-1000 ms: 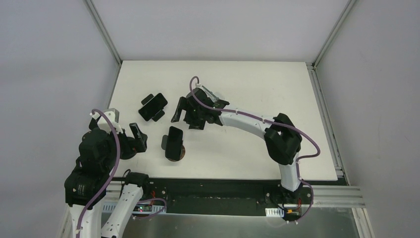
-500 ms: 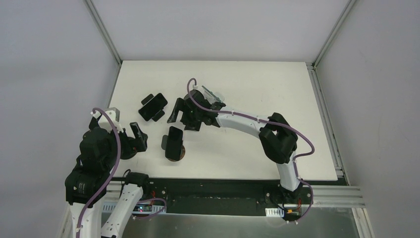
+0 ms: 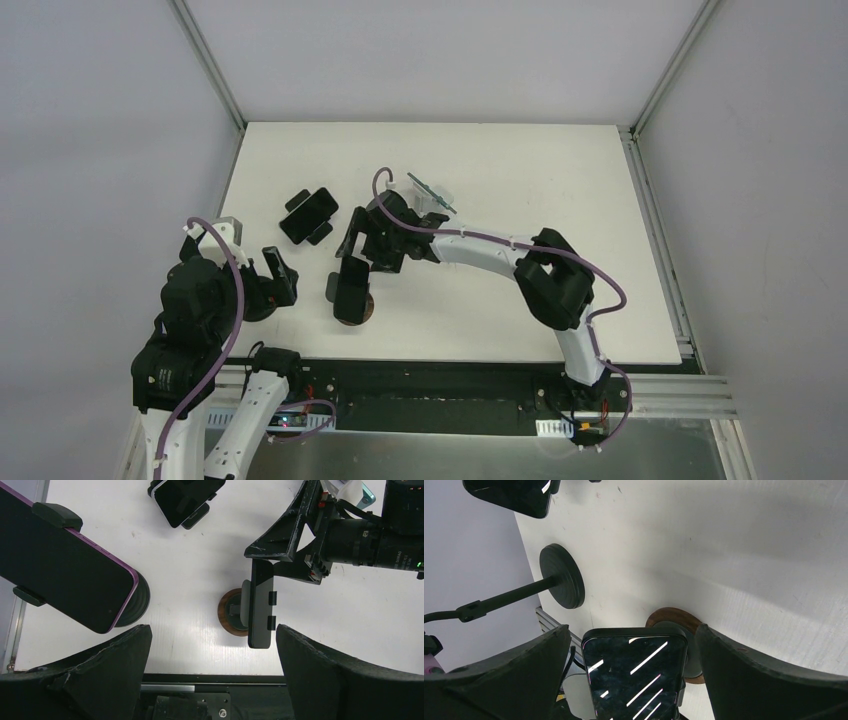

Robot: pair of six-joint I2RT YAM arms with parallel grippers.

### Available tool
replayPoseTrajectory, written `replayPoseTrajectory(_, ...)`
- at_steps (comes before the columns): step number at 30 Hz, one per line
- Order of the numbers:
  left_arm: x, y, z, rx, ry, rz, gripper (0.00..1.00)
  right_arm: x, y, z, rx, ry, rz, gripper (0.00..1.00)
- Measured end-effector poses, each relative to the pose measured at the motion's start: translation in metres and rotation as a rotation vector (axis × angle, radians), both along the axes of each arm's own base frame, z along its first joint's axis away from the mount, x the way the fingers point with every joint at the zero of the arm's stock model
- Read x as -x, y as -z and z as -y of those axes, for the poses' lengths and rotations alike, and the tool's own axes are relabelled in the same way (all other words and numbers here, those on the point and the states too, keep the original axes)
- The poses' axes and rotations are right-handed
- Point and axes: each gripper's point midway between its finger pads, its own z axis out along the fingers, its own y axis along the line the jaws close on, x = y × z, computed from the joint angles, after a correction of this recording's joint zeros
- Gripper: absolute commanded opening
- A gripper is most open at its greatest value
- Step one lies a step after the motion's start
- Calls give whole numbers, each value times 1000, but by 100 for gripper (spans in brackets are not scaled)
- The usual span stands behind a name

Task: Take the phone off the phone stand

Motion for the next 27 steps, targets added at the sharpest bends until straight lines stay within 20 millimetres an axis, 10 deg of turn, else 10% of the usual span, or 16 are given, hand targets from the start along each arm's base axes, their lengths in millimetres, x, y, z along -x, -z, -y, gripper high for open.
replayPoseTrajectory(27,-1,1,0,-1,1,-4,100,12,7,-4,-22,33,-74,99)
